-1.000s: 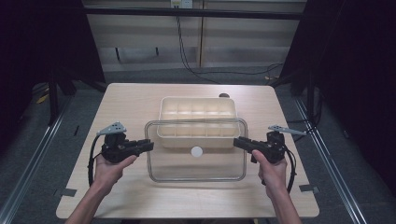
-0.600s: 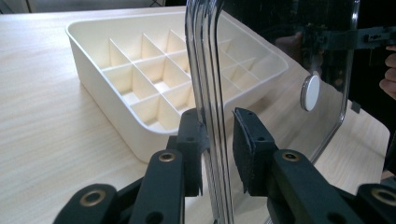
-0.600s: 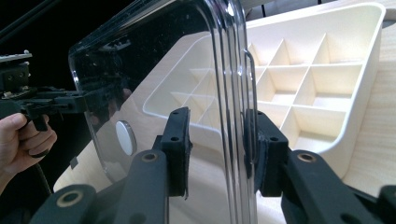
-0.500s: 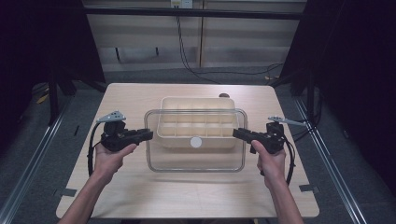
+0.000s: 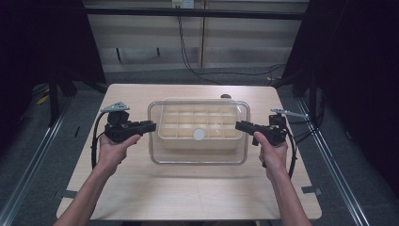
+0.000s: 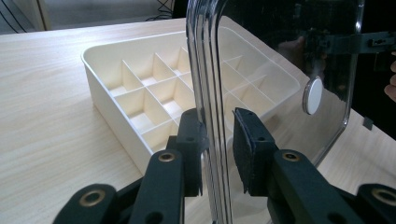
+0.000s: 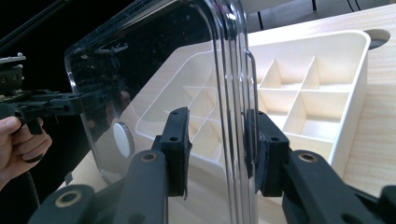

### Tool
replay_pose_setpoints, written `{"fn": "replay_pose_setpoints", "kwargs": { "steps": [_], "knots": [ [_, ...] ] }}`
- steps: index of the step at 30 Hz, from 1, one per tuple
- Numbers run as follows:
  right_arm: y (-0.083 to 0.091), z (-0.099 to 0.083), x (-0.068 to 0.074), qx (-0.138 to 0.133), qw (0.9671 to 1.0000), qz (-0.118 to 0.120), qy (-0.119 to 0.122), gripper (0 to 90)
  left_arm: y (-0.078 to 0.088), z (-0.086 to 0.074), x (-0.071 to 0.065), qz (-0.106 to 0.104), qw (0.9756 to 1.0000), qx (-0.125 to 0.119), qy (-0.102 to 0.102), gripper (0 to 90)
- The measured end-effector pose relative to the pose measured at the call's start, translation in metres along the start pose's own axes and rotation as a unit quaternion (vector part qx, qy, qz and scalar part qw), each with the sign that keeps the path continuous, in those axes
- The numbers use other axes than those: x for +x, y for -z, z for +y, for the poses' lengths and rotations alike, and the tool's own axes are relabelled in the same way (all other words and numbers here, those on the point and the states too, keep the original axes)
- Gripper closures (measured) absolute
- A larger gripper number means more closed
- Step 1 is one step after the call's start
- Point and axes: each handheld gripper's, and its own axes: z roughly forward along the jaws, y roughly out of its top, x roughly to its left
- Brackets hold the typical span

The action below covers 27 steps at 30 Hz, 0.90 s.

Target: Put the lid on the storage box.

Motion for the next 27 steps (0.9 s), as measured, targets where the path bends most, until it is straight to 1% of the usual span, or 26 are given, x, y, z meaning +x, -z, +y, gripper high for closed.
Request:
{"fn": "replay_pose_setpoints", "kwargs": {
  "steps": [3, 4, 6, 8, 9, 11, 12, 15, 18, 22, 25, 27],
  "knots": [
    [-0.003, 0.004, -0.002, -0.002, 1.0000, -0.001, -0.001, 62.6, -0.002, 0.005, 0.004, -0.002, 1.0000, -0.002, 0.002, 73.3],
    [-0.005, 0.005, -0.003, -0.001, 1.0000, -0.002, -0.001, 62.5, -0.003, 0.006, 0.005, -0.002, 1.0000, -0.003, 0.005, 73.4],
    [-0.007, 0.008, -0.005, -0.001, 1.0000, -0.001, -0.004, 62.5, -0.004, 0.008, 0.008, 0.003, 1.0000, 0.000, 0.004, 73.4],
    [-0.011, 0.011, -0.007, -0.001, 1.0000, -0.001, -0.004, 62.4, -0.006, 0.011, 0.011, 0.003, 1.0000, 0.001, 0.009, 73.4],
    [-0.013, 0.013, -0.008, 0.001, 1.0000, -0.002, -0.002, 62.4, -0.006, 0.013, 0.012, 0.004, 1.0000, 0.002, 0.008, 73.4],
    [-0.016, 0.017, -0.008, 0.000, 1.0000, -0.003, -0.003, 62.1, -0.007, 0.017, 0.015, 0.003, 0.9999, -0.002, 0.014, 73.6],
    [-0.017, 0.020, -0.008, -0.001, 1.0000, -0.003, -0.004, 62.0, -0.007, 0.019, 0.015, 0.002, 0.9999, -0.003, 0.014, 73.7],
    [-0.020, 0.025, -0.009, -0.003, 1.0000, -0.004, -0.004, 61.8, -0.007, 0.025, 0.016, 0.010, 0.9999, -0.003, 0.013, 73.6],
    [-0.021, 0.029, -0.009, -0.006, 1.0000, -0.004, -0.004, 61.7, -0.007, 0.029, 0.017, 0.007, 0.9998, -0.010, 0.018, 73.6],
    [-0.023, 0.032, -0.010, -0.008, 0.9999, -0.008, -0.005, 61.3, -0.010, 0.033, 0.018, 0.012, 0.9998, -0.007, 0.016, 73.4],
    [-0.025, 0.036, -0.011, -0.006, 0.9999, -0.009, -0.004, 61.3, -0.012, 0.036, 0.022, 0.012, 0.9998, -0.005, 0.015, 73.4],
    [-0.026, 0.038, -0.011, -0.006, 0.9999, -0.011, -0.005, 61.1, -0.014, 0.038, 0.026, 0.009, 0.9998, -0.007, 0.018, 73.4]
  ]
}}
